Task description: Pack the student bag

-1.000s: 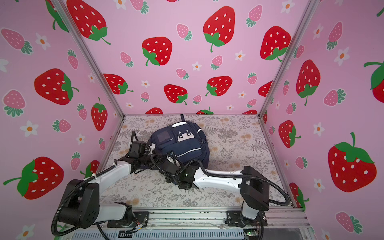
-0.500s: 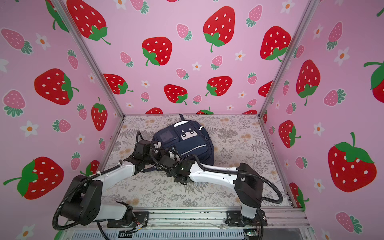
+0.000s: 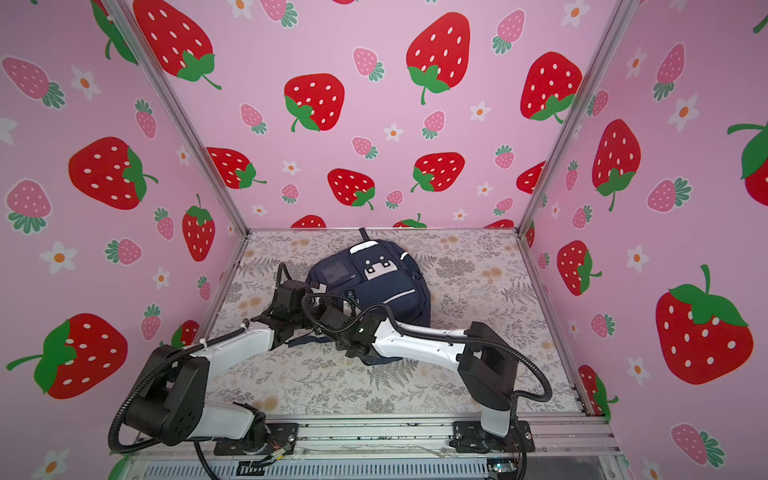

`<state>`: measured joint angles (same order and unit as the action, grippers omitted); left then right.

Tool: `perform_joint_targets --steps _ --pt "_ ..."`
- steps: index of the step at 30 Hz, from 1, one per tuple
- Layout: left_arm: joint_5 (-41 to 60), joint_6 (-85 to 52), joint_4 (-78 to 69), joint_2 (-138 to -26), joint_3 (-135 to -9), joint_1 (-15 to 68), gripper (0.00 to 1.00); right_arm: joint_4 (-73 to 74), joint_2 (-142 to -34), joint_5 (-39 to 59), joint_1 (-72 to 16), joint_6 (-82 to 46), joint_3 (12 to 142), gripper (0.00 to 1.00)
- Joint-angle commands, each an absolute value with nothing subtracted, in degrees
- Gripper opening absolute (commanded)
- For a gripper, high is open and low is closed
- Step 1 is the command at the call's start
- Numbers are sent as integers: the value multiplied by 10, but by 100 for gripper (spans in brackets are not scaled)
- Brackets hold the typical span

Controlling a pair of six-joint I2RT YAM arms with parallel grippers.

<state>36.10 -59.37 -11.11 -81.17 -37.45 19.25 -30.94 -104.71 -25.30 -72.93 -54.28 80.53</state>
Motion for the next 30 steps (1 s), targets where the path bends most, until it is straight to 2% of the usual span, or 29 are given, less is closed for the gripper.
perform_joint_targets --steps 1,10,21,25,30 --pt "397 -599 -175 -808 -413 202 0 -343 -1072 -235 -727 -554 822 41" --pt "396 -593 -175 -809 -410 202 0 -354 -1054 -251 -728 -565 806 37" --pt "394 -584 -165 -802 -404 203 0 -335 -1049 -217 -732 -565 784 30" --pt "395 -580 -160 -802 -406 203 0 -340 -1037 -225 -736 -572 779 31" --pt "394 -579 -160 -802 -404 203 0 -340 -1024 -232 -740 -577 771 40"
